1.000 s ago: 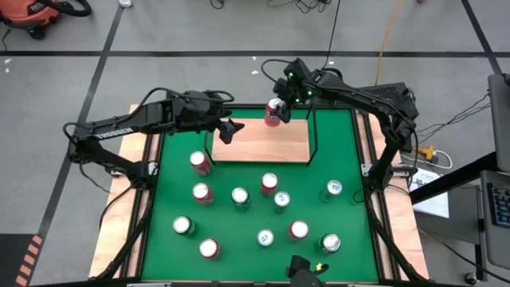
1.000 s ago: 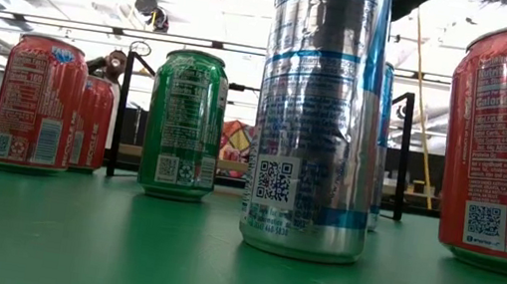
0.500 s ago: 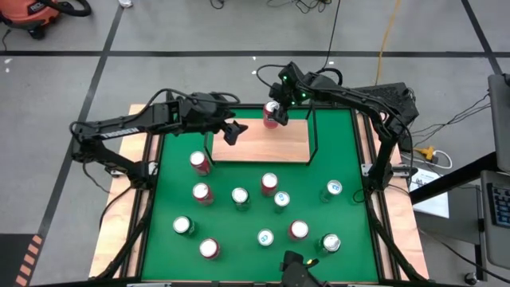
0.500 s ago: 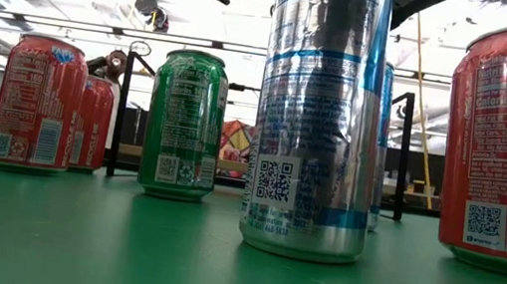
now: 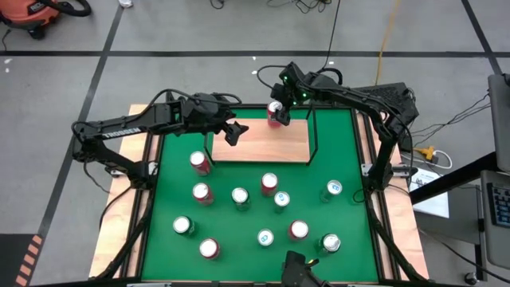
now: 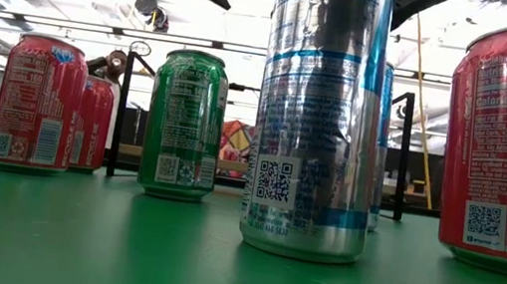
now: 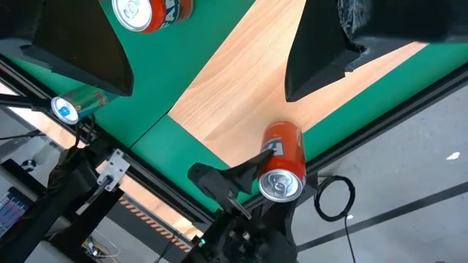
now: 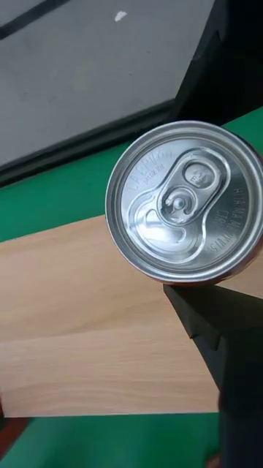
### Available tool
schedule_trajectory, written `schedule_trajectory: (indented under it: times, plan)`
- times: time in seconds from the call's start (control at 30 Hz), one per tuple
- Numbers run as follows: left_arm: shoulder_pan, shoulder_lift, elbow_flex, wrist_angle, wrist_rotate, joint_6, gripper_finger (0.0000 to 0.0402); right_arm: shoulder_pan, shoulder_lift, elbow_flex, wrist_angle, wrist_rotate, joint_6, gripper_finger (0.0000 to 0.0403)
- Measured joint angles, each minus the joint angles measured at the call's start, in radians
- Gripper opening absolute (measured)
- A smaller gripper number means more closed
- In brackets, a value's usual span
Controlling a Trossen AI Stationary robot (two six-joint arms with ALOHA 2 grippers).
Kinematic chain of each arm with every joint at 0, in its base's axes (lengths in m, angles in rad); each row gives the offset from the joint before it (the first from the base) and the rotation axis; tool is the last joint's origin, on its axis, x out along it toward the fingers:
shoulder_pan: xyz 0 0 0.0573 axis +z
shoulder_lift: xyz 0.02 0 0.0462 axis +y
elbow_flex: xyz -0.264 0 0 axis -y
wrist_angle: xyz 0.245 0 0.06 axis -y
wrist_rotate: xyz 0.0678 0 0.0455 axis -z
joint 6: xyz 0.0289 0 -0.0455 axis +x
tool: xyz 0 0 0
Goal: Place canned beverage on shelf
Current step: Put the red soda can on the shelf
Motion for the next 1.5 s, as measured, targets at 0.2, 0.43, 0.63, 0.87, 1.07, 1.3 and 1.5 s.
schedule_trajectory:
  times: [0.2, 0.43, 0.63, 0.87, 1.07, 1.3, 1.5]
  plan:
    - [0.0, 0.0, 0.0, 0.0, 0.0, 0.002, 0.0357, 0.001, 0.023, 0.002, 0.008, -0.029, 0.055, 0.0302]
    - [0.0, 0.0, 0.0, 0.0, 0.0, 0.002, 0.0357, 0.001, 0.024, 0.002, 0.006, -0.027, 0.057, 0.0302]
    - [0.0, 0.0, 0.0, -0.001, 0.0, 0.003, 0.0357, 0.007, 0.024, 0.002, -0.002, -0.023, 0.07, 0.0317]
    - [0.0, 0.0, 0.0, -0.001, 0.031, 0.002, 0.0357, 0.007, 0.023, 0.0, -0.023, -0.023, 0.076, 0.0347]
    - [0.0, -0.001, 0.0, -0.001, 0.031, 0.003, 0.0357, 0.007, -0.008, 0.0, -0.028, -0.022, 0.108, 0.035]
    - [0.0, -0.035, 0.001, -0.032, 0.03, 0.022, 0.0357, 0.007, -0.094, 0.0, -0.03, 0.012, 0.168, 0.035]
    - [0.0, -0.087, 0.001, -0.227, 0.029, -0.032, 0.0357, 0.014, -0.198, 0.0, -0.043, 0.075, 0.258, 0.035]
